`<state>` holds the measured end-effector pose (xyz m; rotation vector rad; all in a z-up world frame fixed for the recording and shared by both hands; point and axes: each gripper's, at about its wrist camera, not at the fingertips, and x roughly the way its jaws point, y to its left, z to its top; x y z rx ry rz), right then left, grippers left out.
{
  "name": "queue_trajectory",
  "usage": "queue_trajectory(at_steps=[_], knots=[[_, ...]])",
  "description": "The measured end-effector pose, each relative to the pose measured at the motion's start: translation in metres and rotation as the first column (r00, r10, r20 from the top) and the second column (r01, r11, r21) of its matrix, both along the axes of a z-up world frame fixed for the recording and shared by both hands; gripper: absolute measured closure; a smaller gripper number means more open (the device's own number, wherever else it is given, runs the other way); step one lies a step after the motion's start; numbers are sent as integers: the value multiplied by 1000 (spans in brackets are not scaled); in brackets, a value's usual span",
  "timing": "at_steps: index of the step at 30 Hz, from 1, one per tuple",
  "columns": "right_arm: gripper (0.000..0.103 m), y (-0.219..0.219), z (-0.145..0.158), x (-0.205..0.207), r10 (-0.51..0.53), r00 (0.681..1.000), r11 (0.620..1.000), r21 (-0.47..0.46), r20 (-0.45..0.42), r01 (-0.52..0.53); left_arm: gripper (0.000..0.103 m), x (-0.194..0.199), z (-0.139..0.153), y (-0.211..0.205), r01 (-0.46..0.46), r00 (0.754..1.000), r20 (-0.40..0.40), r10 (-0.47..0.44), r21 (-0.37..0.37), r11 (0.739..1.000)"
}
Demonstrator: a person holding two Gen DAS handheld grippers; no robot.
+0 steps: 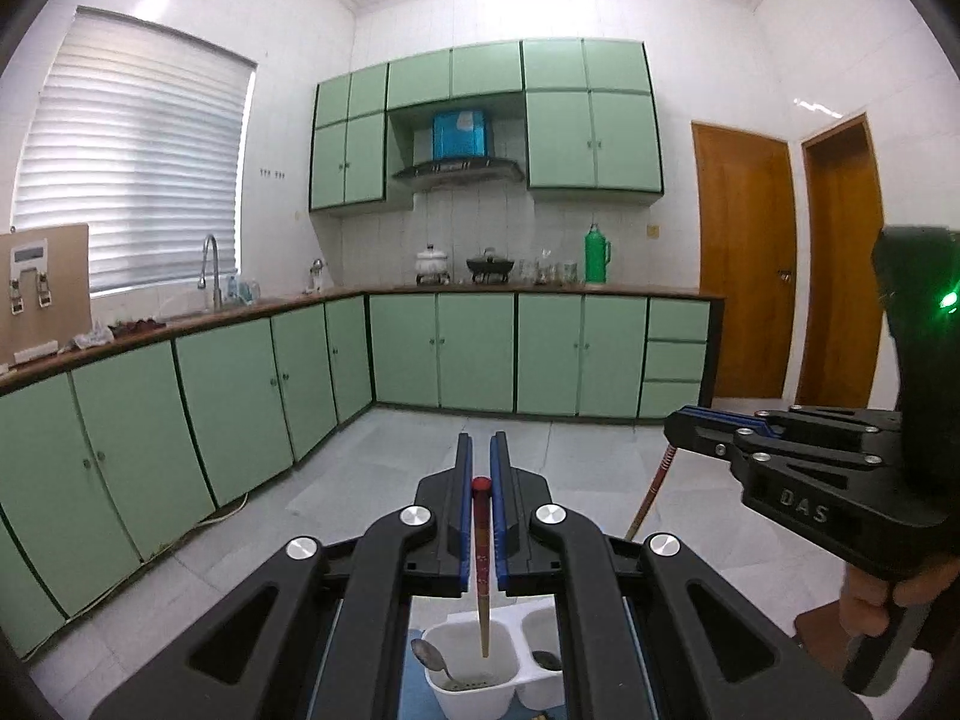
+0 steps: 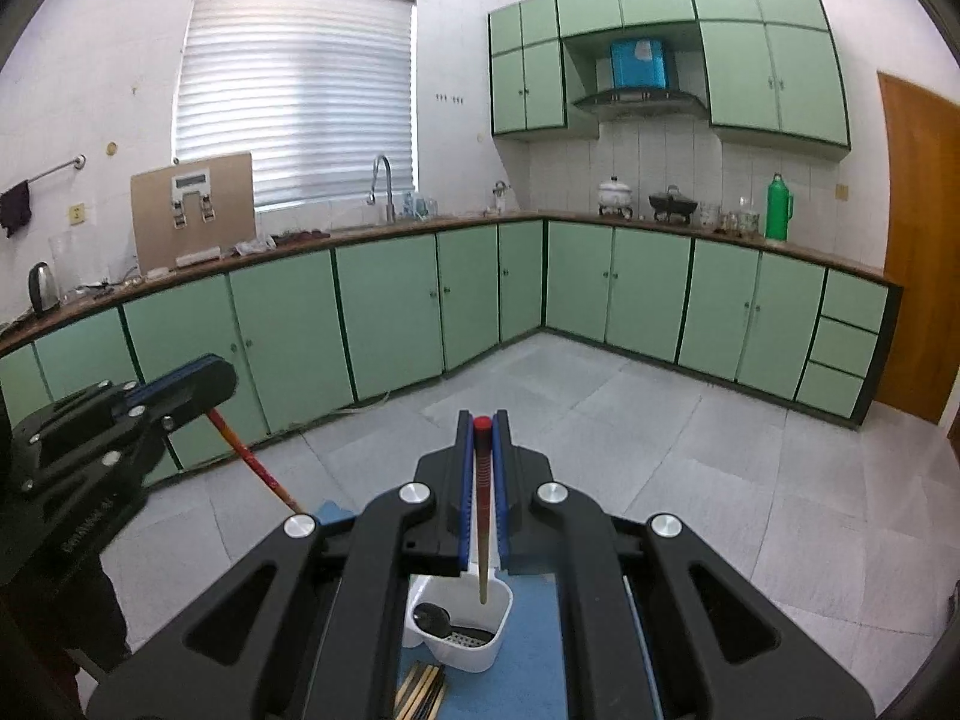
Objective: Organize utensils
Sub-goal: 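Drop both chopsticks into the holder by opening both tools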
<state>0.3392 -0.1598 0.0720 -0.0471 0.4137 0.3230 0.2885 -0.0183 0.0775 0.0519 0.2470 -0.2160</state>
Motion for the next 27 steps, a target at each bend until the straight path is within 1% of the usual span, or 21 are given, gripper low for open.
queue_trajectory(at_steps=[4, 5, 6, 7, 8, 9, 10, 12, 13, 16, 17, 18, 21, 22, 23, 24, 27], knots=[[97, 9, -28, 9, 11, 998, 1000, -9, -54, -12, 97, 26, -29, 2, 4, 997, -78, -5, -11, 1000], [96, 10, -32, 10, 12, 998, 1000, -9, -64, -13, 95, 32, -34, 3, -4, 995, -103, 2, -15, 1000], [90, 11, -35, 10, 8, 997, 1000, -11, -70, -8, 88, 33, -38, 4, -4, 993, -115, 2, -19, 1000], [86, 10, -38, 10, 3, 997, 1000, -9, -75, -3, 84, 33, -41, 6, -4, 992, -123, 1, -23, 1000], [81, 10, -39, 7, -1, 997, 1000, -4, -74, 1, 74, 31, -43, 8, -8, 992, -124, 5, -26, 1000], [79, 6, -39, 4, -8, 997, 1000, 5, -72, 8, 68, 28, -44, 9, -9, 993, -121, 6, -27, 1000], [78, 5, -39, 2, -13, 998, 1000, 9, -67, 13, 68, 25, -44, 10, -11, 993, -118, 7, -27, 1000], [69, 0, -36, -6, -32, 998, 999, 19, -51, 33, 65, 16, -42, 14, -12, 994, -111, 9, -30, 999], [66, -2, -34, -10, -40, 998, 999, 23, -44, 41, 64, 10, -40, 15, -15, 994, -106, 12, -32, 999], [55, -11, -32, -29, -63, 998, 997, 34, -20, 64, 53, -13, -36, 21, -26, 996, -87, 22, -35, 999], [47, -15, -33, -37, -71, 997, 997, 40, -13, 71, 48, -23, -37, 23, -34, 996, -82, 31, -30, 999], [40, -17, -33, -45, -80, 997, 996, 44, -7, 80, 46, -31, -39, 24, -41, 996, -78, 39, -23, 999], [28, -22, -43, -73, -103, 995, 994, 41, 11, 103, 38, -59, -50, 26, -54, 995, -83, 53, -16, 998], [25, -23, -50, -83, -111, 994, 993, 37, 11, 111, 37, -68, -55, 27, -57, 994, -89, 55, -18, 998], [19, -24, -57, -92, -120, 993, 992, 34, 10, 119, 36, -77, -64, 28, -62, 993, -105, 59, -21, 998], [17, -24, -67, -104, -132, 991, 991, 32, 6, 132, 36, -84, -72, 29, -65, 991, -117, 63, -21, 998], [17, -23, -93, -126, -147, 989, 989, 23, -32, 148, 36, -108, -102, 31, -84, 985, -153, 82, -9, 996]])
